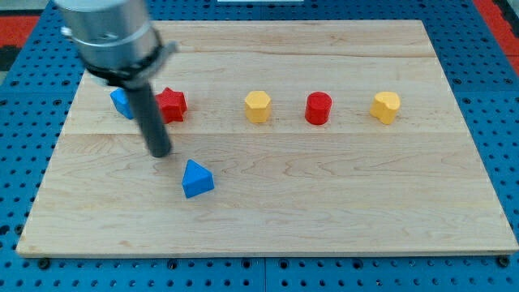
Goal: Slide the blue triangle to the left of the blue cube
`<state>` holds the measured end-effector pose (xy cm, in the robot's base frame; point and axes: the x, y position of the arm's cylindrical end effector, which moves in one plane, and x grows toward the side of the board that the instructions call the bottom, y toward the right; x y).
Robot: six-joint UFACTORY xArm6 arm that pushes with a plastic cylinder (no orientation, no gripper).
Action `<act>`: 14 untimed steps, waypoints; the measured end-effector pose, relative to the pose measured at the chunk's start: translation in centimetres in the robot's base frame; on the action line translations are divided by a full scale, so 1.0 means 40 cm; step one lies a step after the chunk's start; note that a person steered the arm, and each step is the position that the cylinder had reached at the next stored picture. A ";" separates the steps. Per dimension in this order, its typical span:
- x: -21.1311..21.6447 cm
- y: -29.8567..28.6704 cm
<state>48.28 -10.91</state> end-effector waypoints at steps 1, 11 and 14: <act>0.033 0.193; -0.049 -0.393; -0.229 -0.432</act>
<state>39.11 -28.20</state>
